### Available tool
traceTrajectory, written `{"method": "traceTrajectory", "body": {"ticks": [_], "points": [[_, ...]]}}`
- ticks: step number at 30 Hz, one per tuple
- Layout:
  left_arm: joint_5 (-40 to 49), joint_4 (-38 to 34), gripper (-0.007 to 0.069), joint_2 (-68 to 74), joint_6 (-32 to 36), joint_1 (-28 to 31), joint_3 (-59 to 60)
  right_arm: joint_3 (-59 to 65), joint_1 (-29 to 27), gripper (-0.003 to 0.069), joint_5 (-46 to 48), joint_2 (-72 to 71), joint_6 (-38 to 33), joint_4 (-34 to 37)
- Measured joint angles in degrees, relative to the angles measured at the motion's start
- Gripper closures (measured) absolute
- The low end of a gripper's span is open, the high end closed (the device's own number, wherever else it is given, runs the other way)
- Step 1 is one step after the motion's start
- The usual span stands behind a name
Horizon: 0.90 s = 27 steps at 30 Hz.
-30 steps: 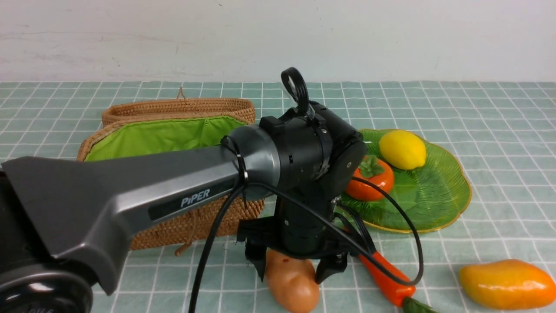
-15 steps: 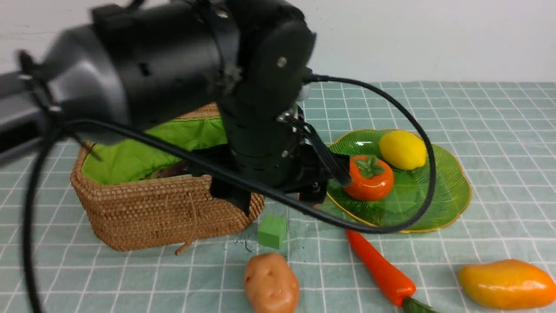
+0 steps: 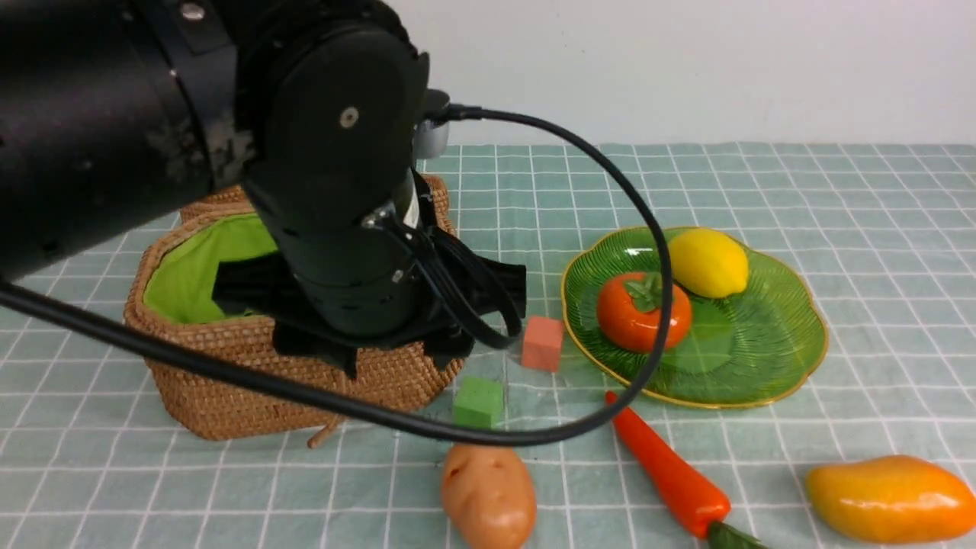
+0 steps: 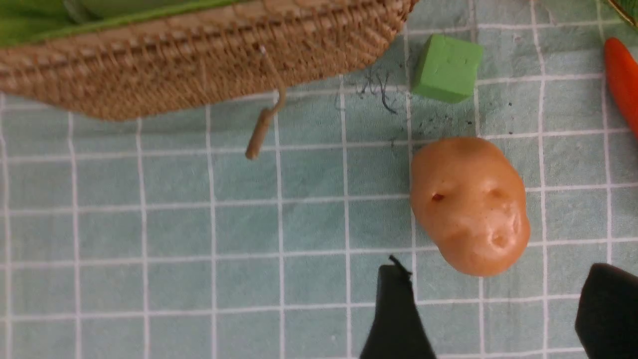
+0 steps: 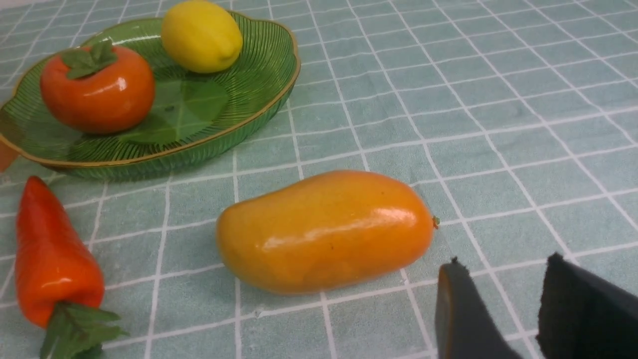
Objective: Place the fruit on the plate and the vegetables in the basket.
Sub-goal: Grab a potato with your left arm and place it in the basket on the left
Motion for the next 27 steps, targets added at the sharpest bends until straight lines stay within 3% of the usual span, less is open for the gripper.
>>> {"method": "traceTrajectory", "body": {"ticks": [5, 14, 24, 27], "points": [[-0.40, -4.89, 0.0146, 4.73, -5.03, 0.00, 1.44, 0.00, 0.00, 0.0415, 0.00, 0.00, 0.00, 0.00], [-4.56, -8.46, -0.0020, 14.20, -5.66, 0.00, 1.44, 0.00, 0.00, 0.0415, 0.00, 0.00, 0.00, 0.00], [-11.91, -9.86, -0.0035, 16.01, -9.71, 0.68, 1.44, 0.00, 0.00, 0.0415, 0.00, 0.00, 0.00, 0.00], [-12.24, -12.20, -0.0035, 16.22, -9.98, 3.80, 1.44, 0.00, 0.00, 0.0415, 0.00, 0.00, 0.00, 0.00]]}}
